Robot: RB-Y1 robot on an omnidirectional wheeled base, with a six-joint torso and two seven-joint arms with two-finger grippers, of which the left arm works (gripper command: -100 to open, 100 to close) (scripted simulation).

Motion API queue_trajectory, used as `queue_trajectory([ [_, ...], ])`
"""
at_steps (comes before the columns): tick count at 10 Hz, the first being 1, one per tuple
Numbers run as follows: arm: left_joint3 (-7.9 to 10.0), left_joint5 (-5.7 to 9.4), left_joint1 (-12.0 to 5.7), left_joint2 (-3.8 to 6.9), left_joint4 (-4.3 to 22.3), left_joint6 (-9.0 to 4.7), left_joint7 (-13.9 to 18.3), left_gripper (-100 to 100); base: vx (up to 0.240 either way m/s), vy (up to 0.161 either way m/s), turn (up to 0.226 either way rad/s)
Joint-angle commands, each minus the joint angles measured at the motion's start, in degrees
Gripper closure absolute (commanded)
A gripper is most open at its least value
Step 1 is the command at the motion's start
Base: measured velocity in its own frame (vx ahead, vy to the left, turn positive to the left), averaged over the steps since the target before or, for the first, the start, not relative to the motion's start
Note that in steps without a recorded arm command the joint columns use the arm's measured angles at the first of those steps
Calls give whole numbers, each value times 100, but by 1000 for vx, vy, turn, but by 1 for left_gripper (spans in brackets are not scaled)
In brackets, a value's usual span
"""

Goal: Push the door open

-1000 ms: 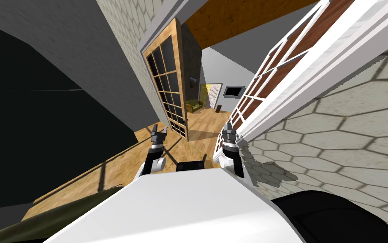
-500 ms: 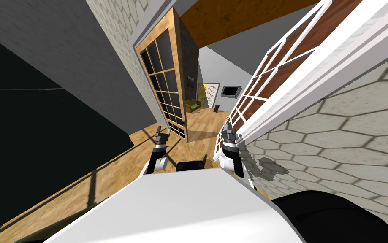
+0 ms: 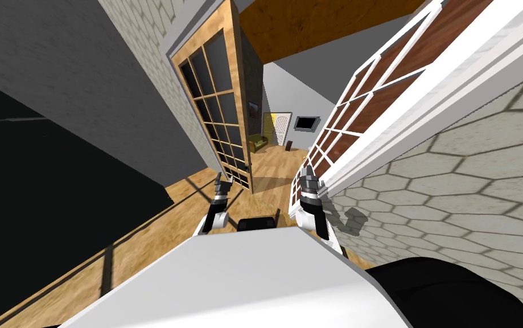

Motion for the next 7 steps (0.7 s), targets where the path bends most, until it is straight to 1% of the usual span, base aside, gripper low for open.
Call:
queue_trajectory([
  [1,-26,13,-14,2,160,-79,105,-100,35,49,-63],
  [3,-88,86,-153,29,549,-181,461,-100,38,66,-122],
  [4,-88,86,-153,29,575,-181,490,-100,40,67,-61],
  [5,-119,122,-222,43,783,-232,682,-100,48,68,-94],
  [7,-183,197,-363,58,1171,-337,1025,-100,69,103,-179],
])
